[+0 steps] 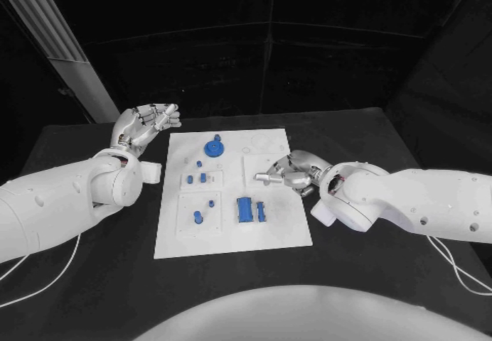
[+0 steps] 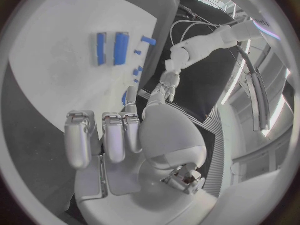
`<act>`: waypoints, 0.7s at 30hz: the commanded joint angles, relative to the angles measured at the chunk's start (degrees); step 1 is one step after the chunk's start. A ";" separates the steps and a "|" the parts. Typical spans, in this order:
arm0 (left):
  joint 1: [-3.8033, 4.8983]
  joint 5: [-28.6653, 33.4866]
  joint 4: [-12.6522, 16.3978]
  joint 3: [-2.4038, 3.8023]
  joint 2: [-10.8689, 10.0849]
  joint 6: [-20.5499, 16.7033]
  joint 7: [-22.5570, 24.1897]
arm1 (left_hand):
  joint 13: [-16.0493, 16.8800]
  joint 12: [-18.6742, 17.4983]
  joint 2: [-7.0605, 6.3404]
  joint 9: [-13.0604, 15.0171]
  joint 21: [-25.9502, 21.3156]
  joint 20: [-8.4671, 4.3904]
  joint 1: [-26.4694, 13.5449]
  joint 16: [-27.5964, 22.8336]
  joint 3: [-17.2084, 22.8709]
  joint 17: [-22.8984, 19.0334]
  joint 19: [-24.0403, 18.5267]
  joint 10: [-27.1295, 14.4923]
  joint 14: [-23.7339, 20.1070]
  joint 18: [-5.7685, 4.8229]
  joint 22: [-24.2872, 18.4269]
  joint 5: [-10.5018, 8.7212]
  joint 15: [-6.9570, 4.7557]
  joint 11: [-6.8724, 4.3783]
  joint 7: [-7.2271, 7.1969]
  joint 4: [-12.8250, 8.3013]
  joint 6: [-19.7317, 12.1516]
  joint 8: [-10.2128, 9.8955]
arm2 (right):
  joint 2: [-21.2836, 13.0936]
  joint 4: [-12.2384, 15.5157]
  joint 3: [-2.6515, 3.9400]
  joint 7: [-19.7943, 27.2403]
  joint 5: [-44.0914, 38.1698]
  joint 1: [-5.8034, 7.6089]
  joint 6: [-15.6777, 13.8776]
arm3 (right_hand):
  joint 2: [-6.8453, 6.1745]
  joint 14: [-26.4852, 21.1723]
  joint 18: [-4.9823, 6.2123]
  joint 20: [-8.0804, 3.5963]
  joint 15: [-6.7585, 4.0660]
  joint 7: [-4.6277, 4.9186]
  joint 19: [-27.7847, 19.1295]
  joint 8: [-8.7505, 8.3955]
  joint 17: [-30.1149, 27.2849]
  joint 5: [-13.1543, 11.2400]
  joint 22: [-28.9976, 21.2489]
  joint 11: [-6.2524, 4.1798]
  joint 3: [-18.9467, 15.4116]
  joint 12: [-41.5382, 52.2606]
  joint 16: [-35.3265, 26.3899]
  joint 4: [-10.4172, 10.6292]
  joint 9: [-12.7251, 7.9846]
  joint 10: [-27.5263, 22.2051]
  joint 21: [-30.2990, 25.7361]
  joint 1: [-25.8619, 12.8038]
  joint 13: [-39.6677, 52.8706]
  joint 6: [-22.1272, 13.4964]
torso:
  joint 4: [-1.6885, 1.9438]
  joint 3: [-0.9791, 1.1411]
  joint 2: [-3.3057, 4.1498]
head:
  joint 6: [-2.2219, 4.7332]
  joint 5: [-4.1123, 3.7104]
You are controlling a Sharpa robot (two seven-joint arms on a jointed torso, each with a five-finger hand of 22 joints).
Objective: Assemble the parts on the task board
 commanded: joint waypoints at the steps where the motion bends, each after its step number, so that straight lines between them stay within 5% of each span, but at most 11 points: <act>1: -0.05 -0.04 0.22 0.03 0.11 0.77 7.02 | -0.07 0.45 0.41 -0.12 -0.35 0.04 -0.73 0.48 -0.57 -0.30 -0.17 -0.68 -0.48 0.02 -0.10 0.24 0.03 0.08 2.71 0.08 -0.55 0.28 | 0.24 -0.63 0.08 22.99 14.87 0.44 -9.32 | 0.36 6.01 1.38 1.54 1.64 1.66 0.90 -1.84 15.10 -0.30 12.31 1.90 -0.18 0.12 0.14 0.00 -2.42 6.02 -7.00 0.75 13.06 -3.17 | -0.01 0.04 -0.12 | -0.01 0.12; 3: -0.15 -0.04 0.43 0.03 0.13 0.74 7.54 | -0.09 0.54 0.53 -0.15 -0.37 0.05 -1.34 0.69 -0.94 -0.61 -0.21 -1.01 -0.65 -0.01 -0.13 0.24 0.10 0.18 2.82 0.09 -0.85 0.31 | 0.80 -1.51 0.09 28.39 17.96 0.58 -10.23 | 0.00 4.02 4.94 2.79 2.86 3.03 -11.27 -2.76 12.87 -0.39 5.97 3.20 -1.07 -1.01 -1.52 -0.04 -4.23 4.55 -23.45 -0.32 12.23 -6.11 | -0.01 0.07 -0.14 | -0.01 0.15; 5: -0.33 -0.04 0.88 0.03 -0.01 0.69 8.40 | -0.09 0.66 0.62 -0.17 -0.42 0.05 -2.17 0.90 -1.43 -0.99 -0.30 -1.41 -0.92 -0.07 -0.18 0.23 0.19 0.29 2.94 0.11 -1.19 0.37 | 1.96 -2.79 0.10 33.62 21.21 0.68 -11.06 | 0.50 -14.47 9.26 4.25 4.36 4.14 -29.89 -2.71 -5.64 -0.63 -5.08 4.75 -1.99 -19.70 -18.01 -0.07 -6.10 -17.31 -49.27 -2.07 -0.67 -8.76 | -0.04 0.06 -0.06 | -0.01 0.14; 6: -0.40 -0.04 1.03 0.03 -0.07 0.66 8.70 | -0.10 0.69 0.68 -0.18 -0.45 0.06 -2.65 0.99 -1.69 -1.18 -0.37 -1.66 -1.09 -0.11 -0.21 0.23 0.24 0.36 3.00 0.11 -1.37 0.40 | 2.33 -3.15 0.10 34.81 22.04 0.70 -11.09 | -0.21 -23.39 9.37 4.64 4.94 4.49 -31.91 -3.08 -13.87 -0.21 -6.90 5.37 -2.91 -29.64 -26.39 0.08 -6.71 -27.94 -52.40 -3.18 -7.37 -10.18 | -0.11 0.07 -0.11 | -0.01 0.22; 8: -0.63 -0.04 1.50 0.03 -0.25 0.45 9.91 | -0.10 0.78 0.82 -0.19 -0.57 0.07 -3.88 1.22 -2.37 -1.70 -0.58 -2.41 -1.74 -0.26 -0.29 0.20 0.42 0.55 3.18 0.11 -1.88 0.51 | 3.61 -4.45 0.09 38.30 24.55 0.74 -10.76 | 0.25 -36.00 8.54 6.08 6.91 6.11 -37.64 -4.26 -22.96 0.97 -11.22 6.42 -3.88 -43.62 -38.59 -1.81 -8.00 -41.07 -59.50 -6.21 -16.28 -13.78 | -0.24 0.12 -0.20 | 0.16 0.57; 10: -0.88 -0.04 2.10 0.03 -0.36 0.07 11.86 | -0.09 0.95 0.79 -0.18 -0.78 0.07 -5.05 1.49 -3.11 -2.29 -0.98 -3.24 -2.77 -0.50 -0.41 -0.17 0.68 0.75 3.40 0.09 -2.45 0.76 | 5.14 -6.16 0.09 41.37 26.71 0.76 -10.11 | -1.93 -46.05 6.61 8.50 10.51 8.74 -45.49 -5.28 -30.14 0.00 -16.98 10.14 -2.20 -55.41 -49.68 -0.61 -9.38 -48.87 -68.07 -9.63 -25.26 -17.53 | -0.08 0.14 -0.21 | 0.97 0.44; 13: -1.10 -0.04 3.16 0.03 -0.68 -0.18 14.04 | -0.07 1.28 0.73 -0.14 -1.81 0.09 -6.02 1.78 -3.81 -3.14 -2.61 -4.46 -4.86 -1.15 -0.92 -0.91 1.18 1.14 3.70 0.03 -3.30 1.33 | 6.41 -7.55 0.08 43.24 28.43 0.77 -8.73 | -17.45 -53.95 5.87 10.00 13.27 9.42 -51.28 -6.77 -37.49 0.23 -22.83 12.35 13.34 -64.23 -58.55 0.80 -11.14 -54.26 -75.24 -17.34 -33.92 -24.13 | -0.11 0.29 -0.13 | 2.25 0.77; 14: -1.17 -0.04 3.59 0.03 -0.82 -0.21 14.80 | -0.06 1.36 0.59 -0.14 -2.58 0.10 -6.34 1.76 -4.05 -3.56 -3.77 -5.25 -6.27 -1.54 -1.29 -1.06 1.51 1.36 3.93 0.01 -3.88 1.57 | 6.76 -7.91 0.08 43.49 28.83 0.77 -7.96 | -20.92 -57.25 5.51 10.28 13.06 9.39 -53.07 -7.94 -38.67 0.76 -23.79 11.88 12.24 -66.17 -60.57 0.37 -11.73 -57.22 -76.73 -18.72 -35.17 -27.21 | -0.12 0.30 -0.08 | 2.62 0.89; 16: -1.27 -0.04 4.28 0.04 -0.99 -0.22 16.08 | -0.04 1.57 0.39 -0.11 -3.82 0.02 -6.65 1.76 -4.23 -4.18 -5.65 -6.51 -8.55 -1.83 -1.89 -1.17 2.04 1.72 4.22 0.01 -4.83 2.02 | 7.29 -8.45 0.08 43.79 29.40 0.76 -6.70 | -22.78 -64.66 4.14 11.14 12.11 8.61 -58.53 -10.08 -40.52 1.76 -27.25 10.77 10.70 -69.68 -64.36 0.78 -13.08 -63.70 -80.37 -21.00 -37.08 -33.23 | -0.08 0.23 -0.08 | 3.18 0.87; 18: -1.40 -0.05 4.90 0.04 -1.08 -0.23 17.28 | 0.00 2.00 0.14 -0.05 -4.73 0.04 -6.94 2.14 -4.27 -4.63 -7.11 -7.52 -10.22 -1.94 -2.35 -1.24 2.29 1.94 4.42 0.03 -5.64 2.66 | 7.75 -8.99 0.07 43.98 29.79 0.76 -5.36 | -23.85 -68.36 3.39 11.27 11.58 8.10 -66.77 -11.04 -41.48 2.57 -38.07 10.13 9.96 -71.44 -65.95 0.83 -14.94 -67.57 -84.42 -22.91 -38.16 -36.48 | 0.07 0.18 -0.22 | 4.11 0.86; 21: -1.61 -0.05 5.79 0.04 -1.25 -0.22 18.45 | 0.02 2.37 -0.05 -0.03 -5.11 0.08 -7.11 2.57 -4.22 -4.87 -7.79 -8.09 -11.02 -1.96 -2.56 -1.35 2.37 2.04 4.51 0.04 -6.17 3.16 | 8.24 -9.53 0.07 44.14 30.08 0.75 -4.39 | -23.46 -69.41 3.57 11.22 11.40 7.43 -71.07 -10.48 -42.11 2.99 -44.51 9.92 10.26 -71.58 -65.96 0.88 -15.34 -68.91 -86.59 -23.82 -38.84 -37.99 | 0.07 0.24 -0.31 | 5.36 1.21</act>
